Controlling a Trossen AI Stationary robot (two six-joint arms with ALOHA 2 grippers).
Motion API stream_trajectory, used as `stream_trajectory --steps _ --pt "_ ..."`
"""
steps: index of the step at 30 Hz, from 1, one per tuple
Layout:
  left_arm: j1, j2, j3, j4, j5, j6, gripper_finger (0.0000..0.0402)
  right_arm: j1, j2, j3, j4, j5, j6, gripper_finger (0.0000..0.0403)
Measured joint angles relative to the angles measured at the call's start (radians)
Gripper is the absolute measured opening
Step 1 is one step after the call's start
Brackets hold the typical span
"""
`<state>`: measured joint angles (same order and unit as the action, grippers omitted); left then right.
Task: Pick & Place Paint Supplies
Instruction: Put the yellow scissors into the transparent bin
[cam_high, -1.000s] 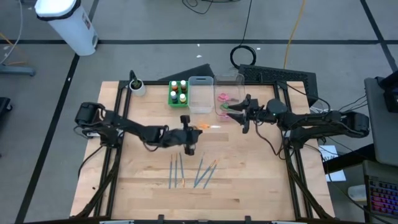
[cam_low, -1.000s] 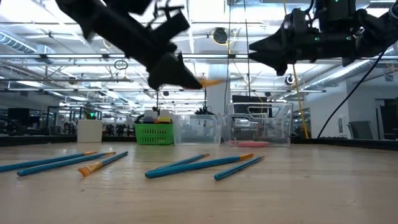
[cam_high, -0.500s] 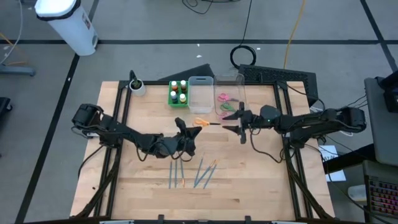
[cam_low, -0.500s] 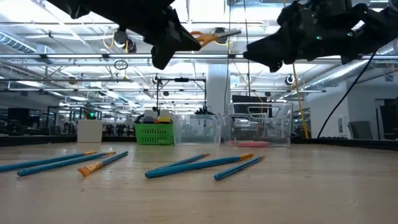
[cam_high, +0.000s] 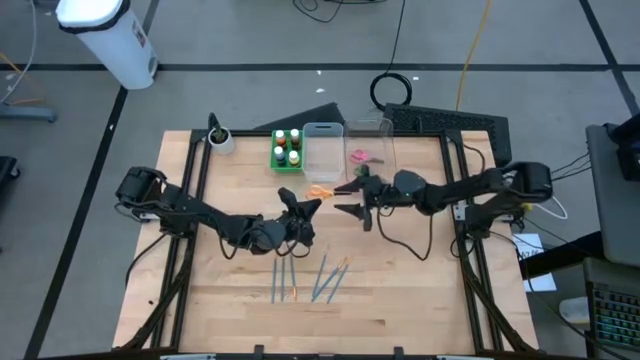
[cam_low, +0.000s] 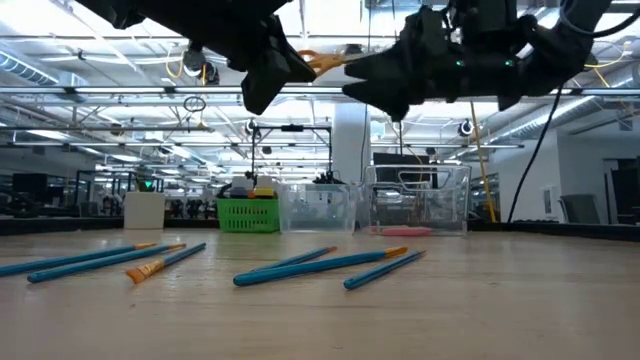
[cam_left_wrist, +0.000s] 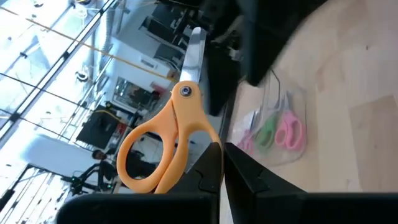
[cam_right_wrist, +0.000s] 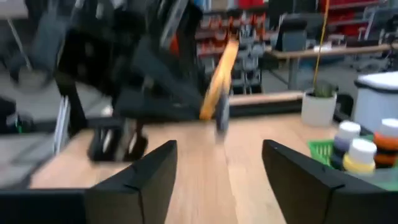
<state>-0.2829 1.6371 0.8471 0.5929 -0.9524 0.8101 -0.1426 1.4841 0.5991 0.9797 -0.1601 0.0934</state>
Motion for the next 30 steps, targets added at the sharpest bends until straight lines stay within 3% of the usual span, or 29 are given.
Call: stream_trajectory --steps 6,16,22,30 --pt "0.001 0.000 0.000 -0.016 0.004 -0.011 0.0010 0.001 0.086 0.051 0.107 0.051 0.140 0.0248" --pt "0.001 0.000 0.000 -0.032 0.009 -0.030 0.0011 0.001 0.199 0.094 0.210 0.055 0.246 0.0218" --pt "0.003 0.000 0.000 -0.052 0.008 -0.041 0.0011 0.001 0.200 0.094 0.232 0.055 0.264 0.0177" --pt "0.005 0.000 0.000 -0.051 0.009 -0.053 0.0009 0.015 0.196 0.094 0.243 0.048 0.257 0.0081"
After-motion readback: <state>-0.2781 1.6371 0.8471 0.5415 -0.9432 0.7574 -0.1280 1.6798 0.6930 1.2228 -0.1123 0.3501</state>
